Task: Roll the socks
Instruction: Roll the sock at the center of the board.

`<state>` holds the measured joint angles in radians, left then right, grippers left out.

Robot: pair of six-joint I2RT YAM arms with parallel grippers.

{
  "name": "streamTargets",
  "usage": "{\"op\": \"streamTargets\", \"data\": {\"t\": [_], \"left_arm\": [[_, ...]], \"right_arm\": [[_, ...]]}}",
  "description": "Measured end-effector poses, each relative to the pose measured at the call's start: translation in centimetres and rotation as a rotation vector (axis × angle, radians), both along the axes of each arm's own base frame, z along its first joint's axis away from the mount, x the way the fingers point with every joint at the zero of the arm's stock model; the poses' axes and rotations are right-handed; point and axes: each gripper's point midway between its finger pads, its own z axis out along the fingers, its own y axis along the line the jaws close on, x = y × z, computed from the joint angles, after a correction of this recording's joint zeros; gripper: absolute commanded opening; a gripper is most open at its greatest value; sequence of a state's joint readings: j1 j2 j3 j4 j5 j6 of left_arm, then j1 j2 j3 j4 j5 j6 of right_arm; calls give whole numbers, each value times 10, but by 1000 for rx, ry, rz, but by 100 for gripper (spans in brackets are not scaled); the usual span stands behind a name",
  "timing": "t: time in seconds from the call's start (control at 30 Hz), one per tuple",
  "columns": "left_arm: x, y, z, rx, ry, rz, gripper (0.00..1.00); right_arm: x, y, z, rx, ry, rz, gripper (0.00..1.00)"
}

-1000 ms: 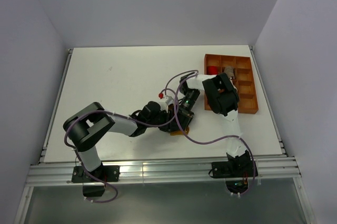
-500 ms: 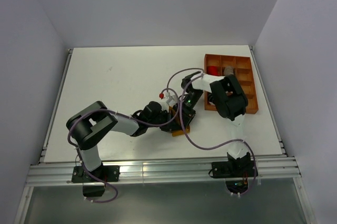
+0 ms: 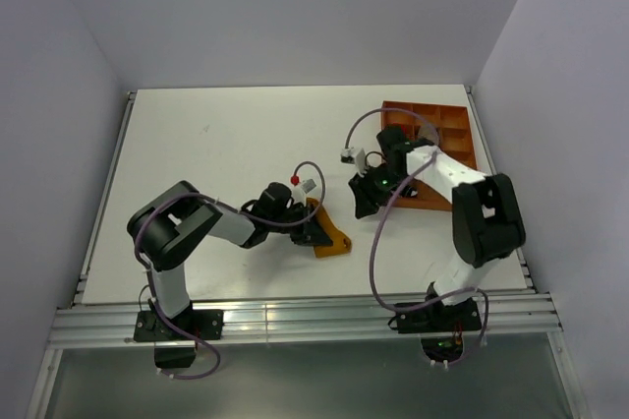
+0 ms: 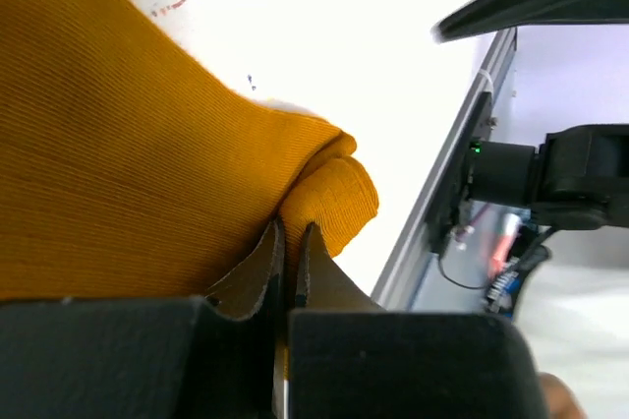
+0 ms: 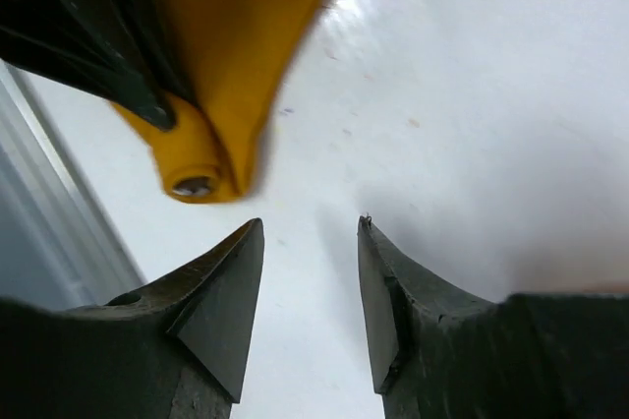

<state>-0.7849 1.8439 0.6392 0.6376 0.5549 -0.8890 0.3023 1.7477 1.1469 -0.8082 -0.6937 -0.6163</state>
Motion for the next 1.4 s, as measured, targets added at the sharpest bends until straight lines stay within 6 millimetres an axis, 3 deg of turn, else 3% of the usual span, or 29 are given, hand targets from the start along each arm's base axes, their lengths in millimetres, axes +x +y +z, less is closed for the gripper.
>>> {"op": "streamTargets", "data": {"t": [0.17, 0.3, 0.4, 0.7, 1.0, 1.13, 1.4], "left_arm": [[-11, 4, -1, 22, 151, -50, 0], [-21, 16, -3, 41, 272, -79, 0], [-25, 28, -5, 60, 364, -86, 0], [-30, 37, -8, 70, 503, -111, 0], [-33, 38, -8, 62, 526, -124, 0], [-33, 38, -8, 62, 526, -126, 0], [-33, 38, -8, 64, 526, -129, 0]], "right_arm": [[4, -14, 25, 29, -274, -17, 57], [-5, -13, 46, 84, -460, 42, 60], [-20, -3, 51, 111, -559, 140, 63], [-100, 46, 27, 151, -646, 506, 65], [-140, 72, 6, 130, -738, 708, 65], [-148, 80, -2, 103, -764, 765, 64], [-143, 90, -23, 21, -845, 803, 62]]}}
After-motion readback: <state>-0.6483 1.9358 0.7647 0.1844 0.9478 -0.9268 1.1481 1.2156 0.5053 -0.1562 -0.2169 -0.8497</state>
